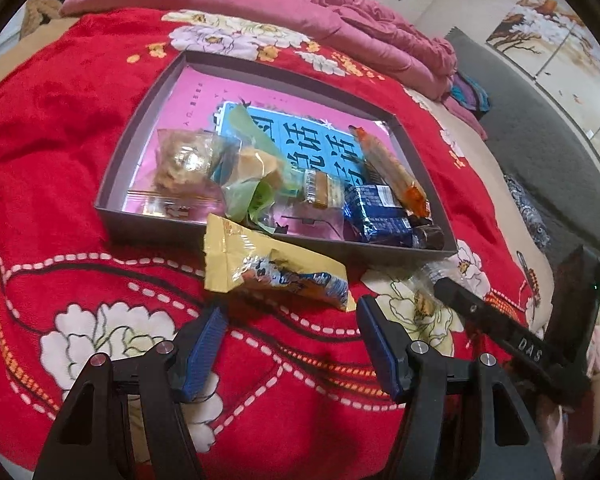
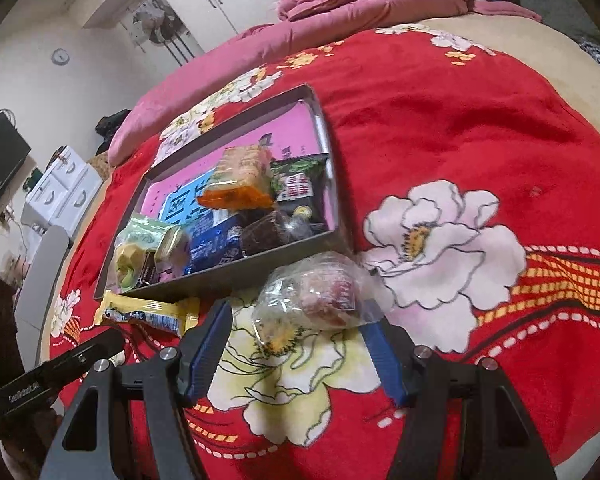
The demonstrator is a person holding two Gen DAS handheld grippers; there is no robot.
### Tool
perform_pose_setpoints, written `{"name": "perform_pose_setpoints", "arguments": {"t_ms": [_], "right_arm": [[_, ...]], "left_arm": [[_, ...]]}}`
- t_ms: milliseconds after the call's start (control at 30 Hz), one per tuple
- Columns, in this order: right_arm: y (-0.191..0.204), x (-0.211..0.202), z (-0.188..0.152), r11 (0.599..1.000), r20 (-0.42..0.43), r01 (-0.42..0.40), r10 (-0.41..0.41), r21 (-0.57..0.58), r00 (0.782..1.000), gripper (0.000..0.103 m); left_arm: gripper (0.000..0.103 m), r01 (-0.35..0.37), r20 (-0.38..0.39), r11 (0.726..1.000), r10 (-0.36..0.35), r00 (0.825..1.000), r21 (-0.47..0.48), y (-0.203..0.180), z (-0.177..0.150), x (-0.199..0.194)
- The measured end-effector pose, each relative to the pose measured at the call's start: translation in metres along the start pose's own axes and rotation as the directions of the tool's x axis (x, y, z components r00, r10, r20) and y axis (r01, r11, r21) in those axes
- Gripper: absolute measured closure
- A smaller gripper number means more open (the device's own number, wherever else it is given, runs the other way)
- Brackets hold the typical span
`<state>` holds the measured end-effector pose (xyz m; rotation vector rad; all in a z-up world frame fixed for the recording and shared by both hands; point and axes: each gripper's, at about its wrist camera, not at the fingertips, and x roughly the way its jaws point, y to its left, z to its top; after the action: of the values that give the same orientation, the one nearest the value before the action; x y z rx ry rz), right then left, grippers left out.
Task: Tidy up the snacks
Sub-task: 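Grasp the clear pastry bag with the right tool while the left tool grasps the yellow wafer packet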
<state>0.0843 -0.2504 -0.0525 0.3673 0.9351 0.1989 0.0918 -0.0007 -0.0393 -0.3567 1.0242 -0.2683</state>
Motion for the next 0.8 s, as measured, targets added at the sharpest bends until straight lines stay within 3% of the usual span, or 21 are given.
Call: {"name": "perform_pose_setpoints", "arguments": {"t_ms": [500, 633, 700, 800], "right_arm": [[0.005, 0.019, 0.005, 0.999, -0.012, -0.002, 0.001, -0.033, 1.000, 0.044], [0.012, 0.019, 0.004, 0.998, -0.017, -0.019, 0.019, -0.059, 1.000, 0.044], [0.016, 0.018, 0.003, 0.997, -0.017, -0.037, 0.036, -0.072, 0.999, 0.045], [0.023, 0.015, 0.002, 0.994, -0.013, -0.048, 0.046, -0.102, 0.999, 0.045]], "left_arm": [[0.036, 0.057, -0.022, 0.996, -0.059, 0.998, -0.071, -0.004, 0.010, 0.029], [0.047, 0.055, -0.021, 0.997, -0.057, 0.998, -0.057, -0.010, 0.012, 0.033], [0.059, 0.047, -0.023, 0.998, -0.048, 0.999, -0.053, -0.011, 0.013, 0.035], [0.061, 0.053, -0.026, 0.997, -0.055, 0.998, -0.059, -0.010, 0.014, 0.036]]}}
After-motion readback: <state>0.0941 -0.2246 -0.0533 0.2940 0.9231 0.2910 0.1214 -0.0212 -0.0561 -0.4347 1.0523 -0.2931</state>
